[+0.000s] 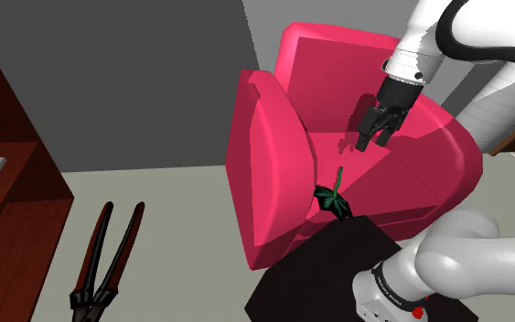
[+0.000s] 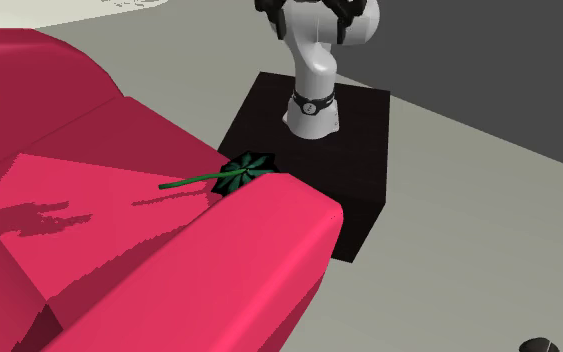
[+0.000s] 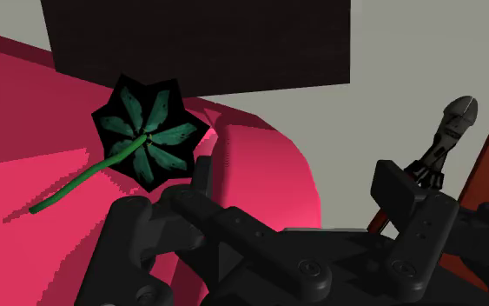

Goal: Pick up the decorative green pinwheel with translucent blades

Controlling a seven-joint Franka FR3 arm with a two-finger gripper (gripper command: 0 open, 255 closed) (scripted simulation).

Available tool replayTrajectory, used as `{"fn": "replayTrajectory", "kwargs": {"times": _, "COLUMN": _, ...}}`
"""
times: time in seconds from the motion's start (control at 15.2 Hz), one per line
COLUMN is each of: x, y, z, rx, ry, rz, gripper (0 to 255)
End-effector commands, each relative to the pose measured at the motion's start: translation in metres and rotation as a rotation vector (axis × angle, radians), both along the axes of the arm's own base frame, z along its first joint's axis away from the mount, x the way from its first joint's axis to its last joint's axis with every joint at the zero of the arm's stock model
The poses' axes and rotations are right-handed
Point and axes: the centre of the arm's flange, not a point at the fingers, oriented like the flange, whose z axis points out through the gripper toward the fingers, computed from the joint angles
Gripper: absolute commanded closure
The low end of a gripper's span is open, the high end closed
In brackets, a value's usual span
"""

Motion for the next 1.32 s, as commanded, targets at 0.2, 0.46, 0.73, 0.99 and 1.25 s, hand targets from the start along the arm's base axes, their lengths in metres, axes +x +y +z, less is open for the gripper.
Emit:
{"fn": "replayTrajectory", "kwargs": {"times": 0.2, "x": 0.010, "y": -0.018, "z": -0.033, "rx": -0.006, "ry": -0.015, "rz": -0.116, "gripper": 0}}
{"fn": "replayTrajectory", "kwargs": {"times": 0.46, "x": 0.020, "y": -0.043, "z": -0.076, "rx": -0.015, "ry": -0.034, "rz": -0.271, "gripper": 0}}
{"fn": "replayTrajectory", "kwargs": {"times": 0.73, "x": 0.027, "y": -0.070, "z": -0.119, "rx": -0.023, "ry": -0.053, "rz": -0.426, "gripper": 0}}
{"fn": "replayTrajectory", "kwargs": {"times": 0.99, "x": 0.031, "y": -0.098, "z": -0.162, "rx": -0.032, "ry": -0.073, "rz": -0.581, "gripper": 0}}
{"fn": "replayTrajectory", "kwargs": {"times": 1.25, "x": 0.031, "y": -0.127, "z": -0.205, "rx": -0.040, "ry": -0.092, "rz": -0.736, "gripper": 0}}
